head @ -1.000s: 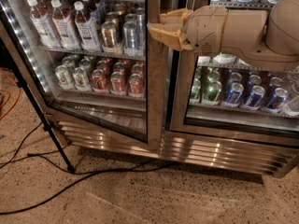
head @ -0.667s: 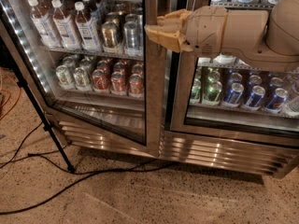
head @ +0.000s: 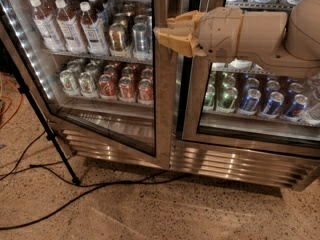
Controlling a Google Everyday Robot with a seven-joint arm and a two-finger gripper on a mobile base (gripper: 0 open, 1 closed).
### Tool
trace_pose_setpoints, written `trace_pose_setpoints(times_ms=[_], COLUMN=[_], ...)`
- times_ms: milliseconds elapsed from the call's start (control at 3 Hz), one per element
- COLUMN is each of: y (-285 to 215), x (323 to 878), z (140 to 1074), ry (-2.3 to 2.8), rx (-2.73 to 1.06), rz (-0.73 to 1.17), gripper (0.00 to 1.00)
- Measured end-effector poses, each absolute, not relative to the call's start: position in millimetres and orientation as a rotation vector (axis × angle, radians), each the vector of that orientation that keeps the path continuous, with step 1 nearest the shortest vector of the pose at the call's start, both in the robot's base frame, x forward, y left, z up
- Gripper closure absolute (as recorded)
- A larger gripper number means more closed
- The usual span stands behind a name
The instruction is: Open left fridge door
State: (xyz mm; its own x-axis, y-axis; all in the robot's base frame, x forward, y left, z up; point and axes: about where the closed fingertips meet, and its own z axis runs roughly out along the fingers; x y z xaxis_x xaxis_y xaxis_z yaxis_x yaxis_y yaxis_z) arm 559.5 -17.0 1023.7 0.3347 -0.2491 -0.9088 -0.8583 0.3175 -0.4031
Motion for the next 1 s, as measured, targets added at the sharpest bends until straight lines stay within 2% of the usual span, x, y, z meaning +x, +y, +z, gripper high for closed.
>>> trace_pose_setpoints(times_ms=[333, 1000], y=[-16.9, -16.9], x=[559.5, 559.5], z=[1023.7, 1023.8], ry=[1.200, 1.200], rx=[-1.219, -1.219], rz=[0.563, 0.563], gripper=[0.81, 0.34])
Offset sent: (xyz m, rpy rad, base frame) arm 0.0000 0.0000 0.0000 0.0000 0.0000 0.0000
